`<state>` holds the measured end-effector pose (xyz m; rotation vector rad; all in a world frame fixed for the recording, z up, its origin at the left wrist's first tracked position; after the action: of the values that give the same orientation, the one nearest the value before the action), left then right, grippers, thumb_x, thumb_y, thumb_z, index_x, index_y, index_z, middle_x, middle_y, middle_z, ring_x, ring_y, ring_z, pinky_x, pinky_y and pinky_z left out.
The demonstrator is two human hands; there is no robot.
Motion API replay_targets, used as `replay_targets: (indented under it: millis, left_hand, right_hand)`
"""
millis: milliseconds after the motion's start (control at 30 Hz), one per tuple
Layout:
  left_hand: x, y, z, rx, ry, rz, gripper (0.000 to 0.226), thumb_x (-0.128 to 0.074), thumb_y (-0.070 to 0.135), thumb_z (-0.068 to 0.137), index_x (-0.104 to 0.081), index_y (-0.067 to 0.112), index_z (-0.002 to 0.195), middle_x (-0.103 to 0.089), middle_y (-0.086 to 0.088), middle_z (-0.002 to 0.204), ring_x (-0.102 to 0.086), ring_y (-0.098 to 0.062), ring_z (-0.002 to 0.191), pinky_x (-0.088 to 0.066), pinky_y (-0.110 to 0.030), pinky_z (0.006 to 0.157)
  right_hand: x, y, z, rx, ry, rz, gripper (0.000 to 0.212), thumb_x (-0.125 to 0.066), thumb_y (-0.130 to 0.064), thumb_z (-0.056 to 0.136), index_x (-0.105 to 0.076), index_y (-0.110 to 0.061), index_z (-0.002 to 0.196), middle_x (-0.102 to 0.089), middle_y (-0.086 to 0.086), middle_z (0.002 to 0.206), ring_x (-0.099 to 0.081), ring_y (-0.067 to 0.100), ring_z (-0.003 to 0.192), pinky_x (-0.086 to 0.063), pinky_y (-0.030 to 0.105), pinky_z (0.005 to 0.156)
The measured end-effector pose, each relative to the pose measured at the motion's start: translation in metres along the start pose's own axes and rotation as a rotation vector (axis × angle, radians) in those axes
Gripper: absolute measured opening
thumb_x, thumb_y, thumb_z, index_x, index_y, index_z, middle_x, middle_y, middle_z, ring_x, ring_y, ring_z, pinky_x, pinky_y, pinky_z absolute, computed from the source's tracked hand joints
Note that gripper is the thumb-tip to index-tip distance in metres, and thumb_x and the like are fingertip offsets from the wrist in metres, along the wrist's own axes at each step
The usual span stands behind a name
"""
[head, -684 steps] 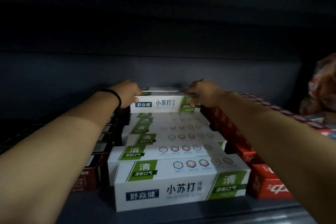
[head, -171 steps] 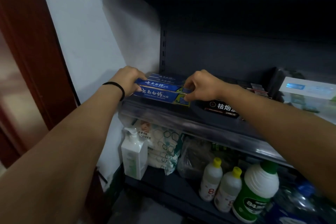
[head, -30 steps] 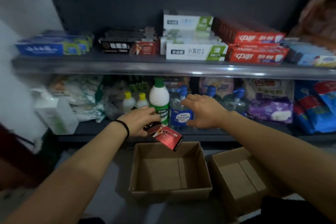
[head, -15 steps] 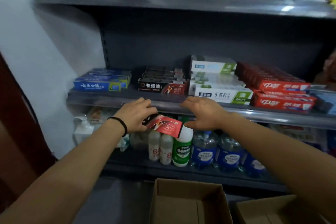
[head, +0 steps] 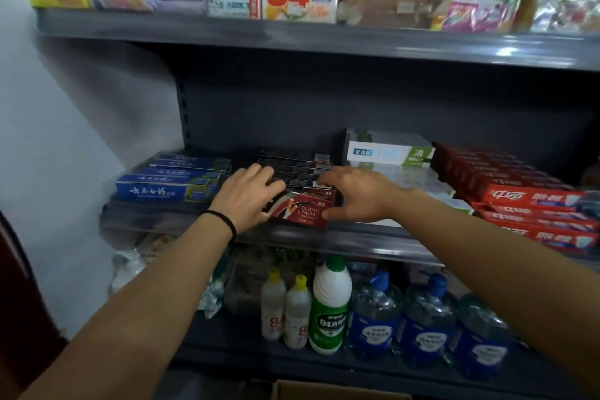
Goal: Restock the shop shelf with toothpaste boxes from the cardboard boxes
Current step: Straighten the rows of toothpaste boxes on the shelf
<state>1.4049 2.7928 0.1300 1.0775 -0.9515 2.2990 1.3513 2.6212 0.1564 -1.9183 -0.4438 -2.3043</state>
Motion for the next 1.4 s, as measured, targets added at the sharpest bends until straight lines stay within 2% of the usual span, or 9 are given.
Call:
replay_targets:
  millis: [133, 300, 400, 633, 767, 867, 1067, 1267, 1400]
  left_hand:
    - [-0.011, 0.002, 0.009, -0.008, 0.03, 0.012, 0.06, -0.092, 0.032, 0.041, -0.063, 0.017, 0.091, -0.06, -0.007, 0.09, -0.058, -0.025, 0.078, -0.049, -0.033, 0.059]
    - [-0.021, 0.002, 0.012, -0.033, 0.047, -0.003, 0.059, -0.09, 0.027, 0.043, -0.059, 0.015, 0.091, -0.058, -0.008, 0.091, -0.056, -0.027, 0.08, -0.048, -0.035, 0.061]
    - [-0.022, 0.0, 0.012, -0.034, 0.054, -0.007, 0.058, -0.09, 0.026, 0.043, -0.058, 0.014, 0.091, -0.058, -0.008, 0.091, -0.056, -0.027, 0.08, -0.048, -0.035, 0.061]
    - [-0.026, -0.007, 0.013, -0.057, 0.04, -0.051, 0.063, -0.09, 0.04, 0.047, -0.06, 0.015, 0.097, -0.059, -0.004, 0.093, -0.058, -0.024, 0.082, -0.049, -0.034, 0.064]
    - [-0.028, -0.033, 0.012, 0.032, -0.061, -0.19, 0.066, -0.078, 0.04, 0.07, -0.051, 0.02, 0.127, -0.052, -0.001, 0.119, -0.05, -0.022, 0.108, -0.046, -0.036, 0.083]
    - [-0.033, -0.056, 0.007, 0.137, -0.187, -0.301, 0.069, -0.073, 0.035, 0.078, -0.04, 0.026, 0.139, -0.045, 0.003, 0.133, -0.041, -0.018, 0.122, -0.044, -0.037, 0.094]
    - [-0.046, -0.069, 0.006, 0.241, -0.274, -0.453, 0.057, -0.071, 0.018, 0.082, -0.05, 0.023, 0.135, -0.052, -0.003, 0.128, -0.053, -0.021, 0.106, -0.044, -0.036, 0.095]
    - [-0.066, -0.062, 0.014, 0.229, -0.315, -0.441, 0.056, -0.067, 0.014, 0.086, -0.048, 0.019, 0.138, -0.05, -0.006, 0.135, -0.049, -0.024, 0.12, -0.038, -0.031, 0.1]
    - [-0.08, -0.064, 0.015, 0.223, -0.364, -0.412, 0.057, -0.066, 0.015, 0.087, -0.046, 0.021, 0.14, -0.05, -0.006, 0.136, -0.047, -0.024, 0.123, -0.039, -0.035, 0.103]
  right_hand:
    - [-0.007, 0.005, 0.02, -0.015, -0.081, 0.054, 0.064, -0.064, -0.052, 0.084, -0.047, -0.015, 0.133, -0.054, 0.005, 0.13, -0.054, 0.022, 0.112, -0.048, 0.038, 0.09]
    - [-0.019, 0.005, 0.04, -0.004, -0.116, 0.104, 0.037, -0.067, -0.042, 0.084, -0.058, -0.015, 0.108, -0.063, 0.003, 0.1, -0.055, 0.017, 0.084, -0.045, 0.03, 0.07]
    - [-0.024, 0.004, 0.047, -0.018, -0.125, 0.163, 0.033, -0.07, -0.038, 0.083, -0.061, -0.015, 0.105, -0.061, -0.002, 0.092, -0.058, 0.016, 0.083, -0.045, 0.029, 0.068]
    - [-0.021, 0.01, 0.046, -0.08, -0.098, 0.248, 0.034, -0.077, -0.034, 0.078, -0.065, -0.014, 0.101, -0.067, 0.0, 0.095, -0.062, 0.017, 0.085, -0.055, 0.038, 0.077]
    - [-0.019, 0.016, 0.042, -0.104, -0.082, 0.203, 0.037, -0.076, -0.034, 0.079, -0.061, -0.012, 0.105, -0.066, 0.002, 0.097, -0.061, 0.018, 0.085, -0.054, 0.037, 0.077]
    - [-0.019, 0.02, 0.039, -0.106, -0.063, 0.18, 0.039, -0.075, -0.035, 0.08, -0.06, -0.013, 0.108, -0.065, 0.002, 0.098, -0.06, 0.018, 0.085, -0.053, 0.036, 0.076]
    - [-0.027, 0.025, 0.036, -0.13, -0.07, 0.139, 0.039, -0.074, -0.037, 0.081, -0.059, -0.014, 0.109, -0.063, 0.0, 0.1, -0.059, 0.018, 0.087, -0.051, 0.032, 0.074]
    - [-0.045, 0.034, 0.038, -0.154, -0.08, 0.123, 0.036, -0.075, -0.039, 0.079, -0.061, -0.014, 0.101, -0.064, 0.002, 0.097, -0.06, 0.02, 0.085, -0.054, 0.042, 0.077]
    - [-0.051, 0.031, 0.041, -0.131, -0.088, 0.108, 0.042, -0.074, -0.041, 0.079, -0.061, -0.015, 0.111, -0.064, 0.002, 0.103, -0.059, 0.021, 0.091, -0.053, 0.042, 0.08]
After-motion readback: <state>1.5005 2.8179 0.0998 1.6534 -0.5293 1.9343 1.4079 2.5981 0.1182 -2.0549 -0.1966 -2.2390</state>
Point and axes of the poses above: each hand's wrist, its own z-axis towards the middle knuckle, its own x-axis out of the back of the hand, y = z × x, the point moved 5 cm from there along z, towards the middle knuckle
